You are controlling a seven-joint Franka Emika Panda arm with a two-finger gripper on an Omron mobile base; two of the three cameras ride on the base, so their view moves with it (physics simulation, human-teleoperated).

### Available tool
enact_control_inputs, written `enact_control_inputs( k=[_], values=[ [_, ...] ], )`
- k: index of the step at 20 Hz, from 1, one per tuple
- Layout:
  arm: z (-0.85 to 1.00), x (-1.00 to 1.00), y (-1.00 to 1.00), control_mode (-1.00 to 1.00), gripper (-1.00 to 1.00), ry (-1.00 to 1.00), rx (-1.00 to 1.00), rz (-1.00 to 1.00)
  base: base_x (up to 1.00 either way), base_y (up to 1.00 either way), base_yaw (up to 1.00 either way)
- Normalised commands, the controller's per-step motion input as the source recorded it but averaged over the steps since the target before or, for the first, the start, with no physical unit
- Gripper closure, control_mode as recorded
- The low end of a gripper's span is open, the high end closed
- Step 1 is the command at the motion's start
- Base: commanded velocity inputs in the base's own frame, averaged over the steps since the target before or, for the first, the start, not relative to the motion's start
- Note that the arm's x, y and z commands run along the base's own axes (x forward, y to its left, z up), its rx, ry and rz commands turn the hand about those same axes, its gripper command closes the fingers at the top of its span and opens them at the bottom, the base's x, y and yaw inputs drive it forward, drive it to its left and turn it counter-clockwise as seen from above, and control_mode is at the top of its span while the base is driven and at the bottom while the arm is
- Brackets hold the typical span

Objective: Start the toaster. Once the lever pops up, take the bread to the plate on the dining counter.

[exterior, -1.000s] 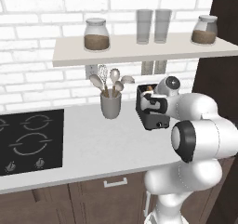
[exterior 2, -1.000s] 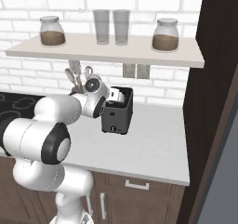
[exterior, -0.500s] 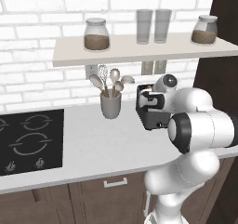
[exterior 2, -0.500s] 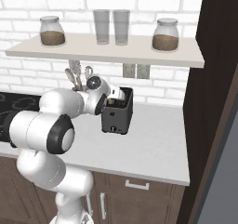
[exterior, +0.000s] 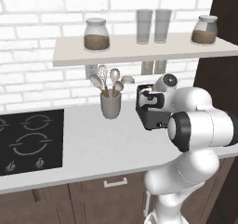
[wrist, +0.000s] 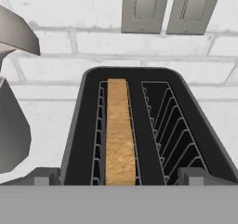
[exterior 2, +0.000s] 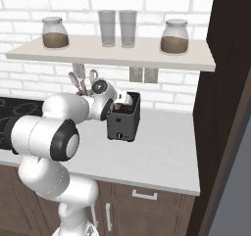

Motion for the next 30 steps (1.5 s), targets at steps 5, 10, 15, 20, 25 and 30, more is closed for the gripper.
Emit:
enact_control_inputs(
  k=[5,10,15,20,25,30],
  values=[
    [0.00,0.02,0.00,-1.00,-1.00,0.00,0.02,0.00,0.00,0.00,0.00],
    [-0.03,0.06,0.00,-1.00,-1.00,0.00,0.02,0.00,0.00,0.00,0.00],
    [-0.06,0.10,0.00,-1.00,-1.00,0.00,0.00,0.00,0.00,0.00,0.00],
    [-0.10,0.06,0.00,-1.00,-1.00,0.00,0.00,0.00,0.00,0.00,0.00],
    [-0.06,0.08,0.00,-1.00,-1.00,0.00,0.00,0.00,0.00,0.00,0.00],
    [0.00,0.00,0.00,-1.00,-1.00,0.00,0.00,0.00,0.00,0.00,0.00]
  ],
)
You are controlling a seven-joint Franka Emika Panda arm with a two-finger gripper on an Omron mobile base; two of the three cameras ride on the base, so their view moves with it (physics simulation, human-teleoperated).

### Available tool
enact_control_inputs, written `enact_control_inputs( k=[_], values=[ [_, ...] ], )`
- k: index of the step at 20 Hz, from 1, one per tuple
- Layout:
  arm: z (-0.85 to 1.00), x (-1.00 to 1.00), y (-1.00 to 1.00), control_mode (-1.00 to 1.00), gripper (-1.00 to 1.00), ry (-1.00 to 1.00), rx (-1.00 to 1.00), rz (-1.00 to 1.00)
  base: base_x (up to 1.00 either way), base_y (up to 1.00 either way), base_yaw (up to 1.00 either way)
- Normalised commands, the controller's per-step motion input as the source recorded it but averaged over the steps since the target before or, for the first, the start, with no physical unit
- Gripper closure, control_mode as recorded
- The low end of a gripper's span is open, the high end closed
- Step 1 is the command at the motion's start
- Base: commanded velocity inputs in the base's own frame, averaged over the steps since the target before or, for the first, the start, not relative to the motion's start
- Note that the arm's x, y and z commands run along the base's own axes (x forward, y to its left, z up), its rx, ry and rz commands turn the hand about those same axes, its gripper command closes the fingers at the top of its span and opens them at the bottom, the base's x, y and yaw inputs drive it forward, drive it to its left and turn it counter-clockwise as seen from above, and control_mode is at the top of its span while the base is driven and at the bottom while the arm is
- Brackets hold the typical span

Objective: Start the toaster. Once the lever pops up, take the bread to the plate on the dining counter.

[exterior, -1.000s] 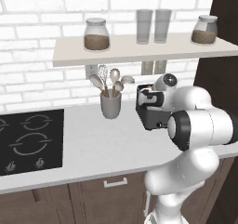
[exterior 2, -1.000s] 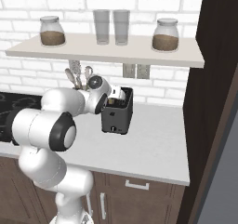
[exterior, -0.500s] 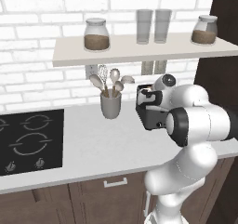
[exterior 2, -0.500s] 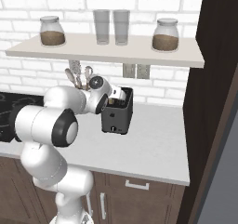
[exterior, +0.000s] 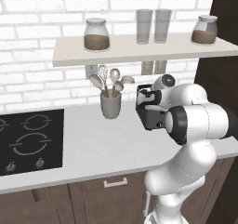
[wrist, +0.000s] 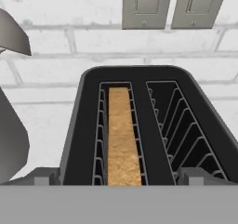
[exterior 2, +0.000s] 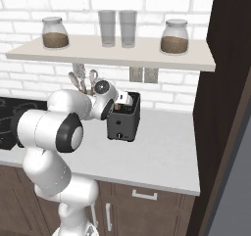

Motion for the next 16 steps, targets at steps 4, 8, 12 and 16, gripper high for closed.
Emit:
enact_control_inputs(
  k=[4,8,12,16],
  values=[
    [0.00,0.00,0.00,-1.00,-1.00,0.00,0.00,0.00,0.00,0.00,0.00],
    [0.00,0.00,0.00,-1.00,1.00,0.00,0.00,0.00,0.00,0.00,0.00],
    [0.00,0.03,0.00,-1.00,1.00,0.00,0.00,0.00,0.00,0.00,0.00],
    [0.00,0.02,0.00,-1.00,1.00,0.00,0.00,0.00,0.00,0.00,0.00]
  ],
)
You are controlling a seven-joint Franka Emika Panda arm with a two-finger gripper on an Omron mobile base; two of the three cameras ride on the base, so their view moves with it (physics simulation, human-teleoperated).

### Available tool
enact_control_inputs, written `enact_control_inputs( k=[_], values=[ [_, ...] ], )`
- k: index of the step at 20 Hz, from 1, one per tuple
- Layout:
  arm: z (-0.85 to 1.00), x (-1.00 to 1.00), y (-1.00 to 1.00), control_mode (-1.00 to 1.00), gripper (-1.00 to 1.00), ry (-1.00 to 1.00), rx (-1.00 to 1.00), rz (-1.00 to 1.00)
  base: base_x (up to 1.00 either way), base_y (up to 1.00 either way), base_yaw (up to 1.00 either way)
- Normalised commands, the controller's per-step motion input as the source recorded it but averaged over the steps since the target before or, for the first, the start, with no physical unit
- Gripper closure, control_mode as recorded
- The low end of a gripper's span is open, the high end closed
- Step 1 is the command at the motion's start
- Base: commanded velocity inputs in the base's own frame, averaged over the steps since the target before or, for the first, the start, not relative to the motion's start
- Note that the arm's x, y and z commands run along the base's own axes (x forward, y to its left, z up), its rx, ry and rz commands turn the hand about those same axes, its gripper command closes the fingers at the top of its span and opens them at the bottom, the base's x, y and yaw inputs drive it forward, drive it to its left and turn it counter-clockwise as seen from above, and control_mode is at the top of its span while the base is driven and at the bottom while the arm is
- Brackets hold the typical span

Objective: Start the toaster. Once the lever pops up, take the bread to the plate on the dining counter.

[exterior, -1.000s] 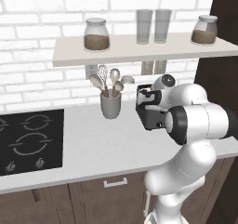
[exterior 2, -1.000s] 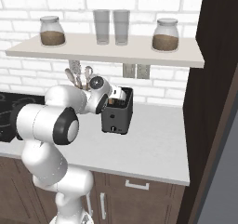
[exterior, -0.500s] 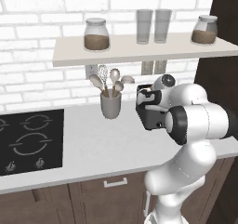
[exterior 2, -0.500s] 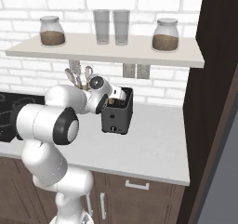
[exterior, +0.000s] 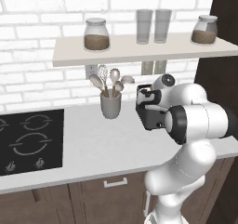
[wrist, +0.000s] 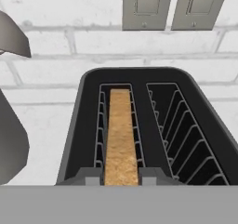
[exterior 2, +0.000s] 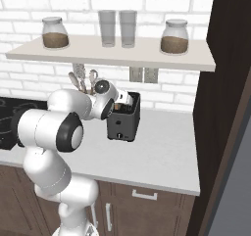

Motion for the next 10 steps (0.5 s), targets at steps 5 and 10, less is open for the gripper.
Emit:
enact_control_inputs(
  k=[5,10],
  values=[
    [0.00,0.01,0.00,-1.00,1.00,0.00,0.00,0.00,0.00,0.00,0.00],
    [0.00,0.00,0.00,-1.00,1.00,0.00,0.00,0.00,0.00,0.00,0.00]
  ],
)
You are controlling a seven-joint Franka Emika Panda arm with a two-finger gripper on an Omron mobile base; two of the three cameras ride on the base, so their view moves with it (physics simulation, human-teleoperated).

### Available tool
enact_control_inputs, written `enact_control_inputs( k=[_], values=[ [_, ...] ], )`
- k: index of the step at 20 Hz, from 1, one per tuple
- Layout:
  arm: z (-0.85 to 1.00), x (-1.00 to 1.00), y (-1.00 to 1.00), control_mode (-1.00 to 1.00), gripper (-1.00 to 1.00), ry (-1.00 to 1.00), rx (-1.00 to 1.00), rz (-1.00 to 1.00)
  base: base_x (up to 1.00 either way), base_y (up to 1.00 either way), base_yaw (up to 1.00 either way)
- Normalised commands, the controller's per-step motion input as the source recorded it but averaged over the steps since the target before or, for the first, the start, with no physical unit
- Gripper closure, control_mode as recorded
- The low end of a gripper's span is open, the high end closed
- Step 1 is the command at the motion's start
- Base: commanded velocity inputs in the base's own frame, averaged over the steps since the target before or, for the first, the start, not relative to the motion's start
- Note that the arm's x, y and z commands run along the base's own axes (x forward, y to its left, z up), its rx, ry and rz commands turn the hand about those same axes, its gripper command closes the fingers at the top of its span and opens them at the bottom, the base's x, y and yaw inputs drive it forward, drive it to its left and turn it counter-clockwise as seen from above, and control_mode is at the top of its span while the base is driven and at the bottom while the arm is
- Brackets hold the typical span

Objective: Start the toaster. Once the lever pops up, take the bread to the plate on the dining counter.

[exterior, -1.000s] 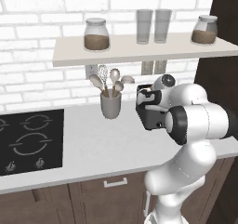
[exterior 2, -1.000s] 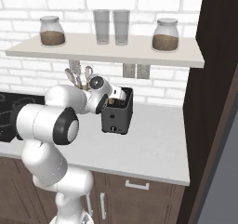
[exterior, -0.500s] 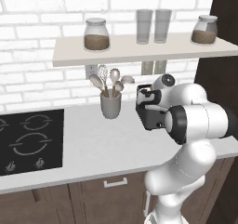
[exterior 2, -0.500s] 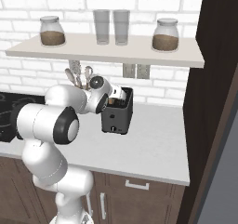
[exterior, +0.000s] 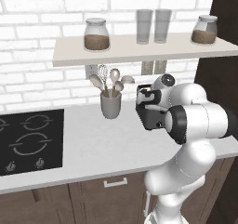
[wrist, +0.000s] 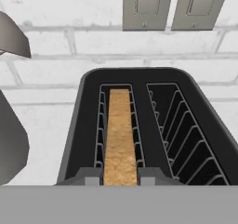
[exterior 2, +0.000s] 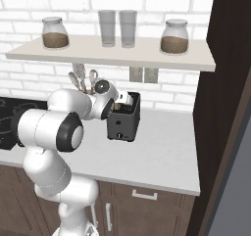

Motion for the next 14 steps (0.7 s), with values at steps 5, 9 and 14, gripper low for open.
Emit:
enact_control_inputs(
  k=[5,9,14],
  values=[
    [0.00,0.00,0.00,-1.00,1.00,-0.01,0.00,0.00,0.00,0.00,0.00],
    [0.11,-0.26,0.00,-1.00,1.00,-0.14,0.00,0.00,0.00,0.00,0.00],
    [0.24,-0.18,0.00,-1.00,1.00,-0.12,0.00,0.00,0.00,0.00,0.00]
  ],
)
